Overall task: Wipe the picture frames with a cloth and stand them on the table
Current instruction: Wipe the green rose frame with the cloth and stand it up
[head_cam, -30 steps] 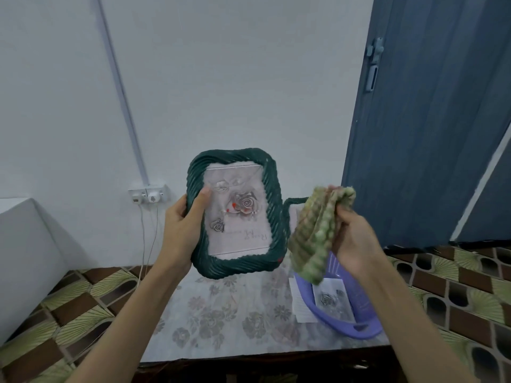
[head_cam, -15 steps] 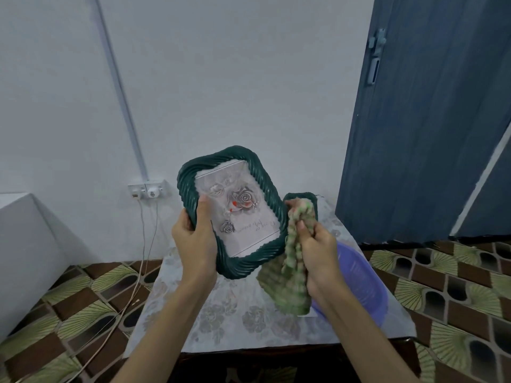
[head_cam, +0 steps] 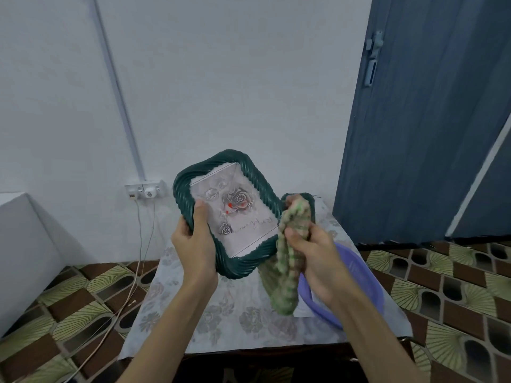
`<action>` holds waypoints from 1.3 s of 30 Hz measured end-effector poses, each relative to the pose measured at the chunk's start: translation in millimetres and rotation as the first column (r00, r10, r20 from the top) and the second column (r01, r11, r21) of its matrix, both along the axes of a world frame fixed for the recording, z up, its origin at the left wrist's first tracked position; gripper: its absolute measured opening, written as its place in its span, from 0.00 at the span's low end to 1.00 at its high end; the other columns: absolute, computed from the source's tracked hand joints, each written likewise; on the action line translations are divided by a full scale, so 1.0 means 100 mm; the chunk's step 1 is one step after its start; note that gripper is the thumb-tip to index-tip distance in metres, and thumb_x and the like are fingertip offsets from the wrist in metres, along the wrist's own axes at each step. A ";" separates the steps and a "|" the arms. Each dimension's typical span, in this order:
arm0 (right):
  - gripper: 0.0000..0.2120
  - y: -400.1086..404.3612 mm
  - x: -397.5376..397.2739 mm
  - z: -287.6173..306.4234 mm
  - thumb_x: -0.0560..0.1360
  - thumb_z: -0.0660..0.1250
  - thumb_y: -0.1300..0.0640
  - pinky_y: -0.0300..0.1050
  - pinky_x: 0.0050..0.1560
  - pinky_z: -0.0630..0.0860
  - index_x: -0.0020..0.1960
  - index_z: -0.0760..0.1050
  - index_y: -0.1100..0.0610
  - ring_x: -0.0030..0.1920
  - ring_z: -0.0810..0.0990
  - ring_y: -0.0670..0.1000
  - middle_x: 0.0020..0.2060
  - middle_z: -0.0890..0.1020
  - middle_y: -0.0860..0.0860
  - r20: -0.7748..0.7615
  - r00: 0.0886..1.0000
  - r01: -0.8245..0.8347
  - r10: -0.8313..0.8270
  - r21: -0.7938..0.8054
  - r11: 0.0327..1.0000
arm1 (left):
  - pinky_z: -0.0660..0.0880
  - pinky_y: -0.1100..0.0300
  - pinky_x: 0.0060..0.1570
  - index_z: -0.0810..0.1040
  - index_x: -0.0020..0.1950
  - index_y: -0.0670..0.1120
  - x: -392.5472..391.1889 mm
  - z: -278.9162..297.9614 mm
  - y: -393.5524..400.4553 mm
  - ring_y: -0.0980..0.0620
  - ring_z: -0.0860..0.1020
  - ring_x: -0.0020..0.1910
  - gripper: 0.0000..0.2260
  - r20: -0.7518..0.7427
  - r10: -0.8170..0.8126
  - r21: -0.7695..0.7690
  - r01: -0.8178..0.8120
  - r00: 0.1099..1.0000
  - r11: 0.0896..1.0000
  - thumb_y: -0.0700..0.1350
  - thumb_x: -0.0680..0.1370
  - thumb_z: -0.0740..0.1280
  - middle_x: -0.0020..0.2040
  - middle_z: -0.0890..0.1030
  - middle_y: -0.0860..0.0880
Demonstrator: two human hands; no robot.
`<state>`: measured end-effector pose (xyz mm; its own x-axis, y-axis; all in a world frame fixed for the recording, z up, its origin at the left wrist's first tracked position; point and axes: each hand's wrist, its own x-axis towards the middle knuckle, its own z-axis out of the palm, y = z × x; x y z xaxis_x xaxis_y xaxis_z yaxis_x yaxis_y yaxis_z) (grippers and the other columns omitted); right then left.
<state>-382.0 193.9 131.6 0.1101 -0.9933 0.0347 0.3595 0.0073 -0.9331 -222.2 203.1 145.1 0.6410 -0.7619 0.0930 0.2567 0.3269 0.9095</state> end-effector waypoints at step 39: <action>0.06 -0.10 -0.04 0.14 0.77 0.62 0.60 0.45 0.43 0.75 0.43 0.76 0.56 0.38 0.77 0.51 0.37 0.79 0.53 -0.422 0.867 0.158 -0.266 -0.272 0.949 | 0.66 0.54 0.36 0.72 0.41 0.46 -0.06 -0.09 0.11 0.49 0.68 0.37 0.11 0.118 -0.101 -0.019 0.104 0.988 0.994 0.52 0.77 0.65 0.38 0.70 0.46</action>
